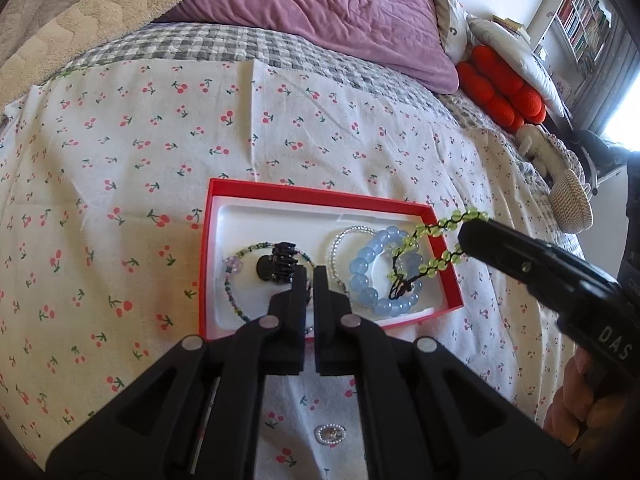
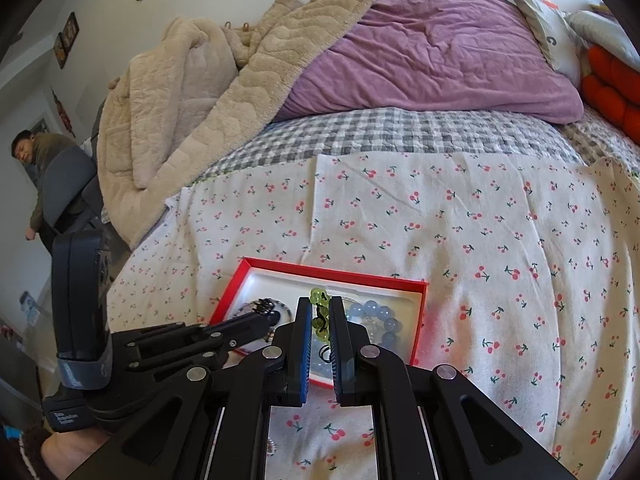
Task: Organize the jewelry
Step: 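Lower the bracelet and earring into the red box and open both tools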
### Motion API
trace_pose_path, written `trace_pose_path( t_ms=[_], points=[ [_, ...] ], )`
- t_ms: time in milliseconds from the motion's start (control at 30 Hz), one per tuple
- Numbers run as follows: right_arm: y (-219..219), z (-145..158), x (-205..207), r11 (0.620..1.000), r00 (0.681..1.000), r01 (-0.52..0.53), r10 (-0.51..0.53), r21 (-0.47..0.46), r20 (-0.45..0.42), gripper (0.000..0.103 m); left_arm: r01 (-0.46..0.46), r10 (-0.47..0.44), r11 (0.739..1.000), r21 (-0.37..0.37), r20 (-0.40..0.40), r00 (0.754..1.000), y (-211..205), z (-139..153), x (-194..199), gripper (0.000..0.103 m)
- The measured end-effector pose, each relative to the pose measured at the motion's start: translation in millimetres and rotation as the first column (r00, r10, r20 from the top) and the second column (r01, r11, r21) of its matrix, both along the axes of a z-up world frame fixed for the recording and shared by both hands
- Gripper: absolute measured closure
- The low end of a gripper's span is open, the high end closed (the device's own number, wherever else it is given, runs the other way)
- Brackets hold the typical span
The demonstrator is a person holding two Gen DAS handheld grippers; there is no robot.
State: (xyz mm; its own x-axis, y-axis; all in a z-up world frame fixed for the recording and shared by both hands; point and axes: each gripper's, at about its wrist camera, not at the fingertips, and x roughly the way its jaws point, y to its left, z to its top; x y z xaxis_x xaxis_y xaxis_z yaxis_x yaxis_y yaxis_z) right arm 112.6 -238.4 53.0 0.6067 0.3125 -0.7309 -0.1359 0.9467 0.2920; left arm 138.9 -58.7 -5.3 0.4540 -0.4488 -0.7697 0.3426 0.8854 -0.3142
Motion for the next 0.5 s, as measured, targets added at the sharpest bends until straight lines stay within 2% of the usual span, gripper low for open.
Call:
trace_pose_path(
  t_ms=[267, 333, 400, 500],
  points=[
    [1.7, -12.4, 4.6, 0.999, 0.999, 0.000, -0.002, -0.034, -0.037, 0.094, 0.011, -0.011, 1.000, -0.004, 0.009, 1.000, 3.8, 2.4, 0.8, 0.100],
    [1.5, -13.5, 4.8, 0.999, 0.999, -0.002, 0.000, -0.043, -0.042, 0.094, 0.016, -0.016, 1.000, 0.004, 0.012, 1.000, 3.8, 3.5, -1.2, 0.094],
    [1.0, -13.9, 5.2, 0.998, 0.999, 0.001, -0.004, -0.058, -0.047, 0.092, 0.018, -0.018, 1.000, 0.010, 0.018, 1.000, 4.2, 5.0, -3.5, 0.078],
    [-3.7, -17.9, 7.0, 0.998, 0.997, 0.009, -0.014, -0.065, -0.078, 0.089, 0.018, -0.018, 1.000, 0.015, 0.029, 0.999, 6.5, 8.8, -8.3, 0.065]
  ],
)
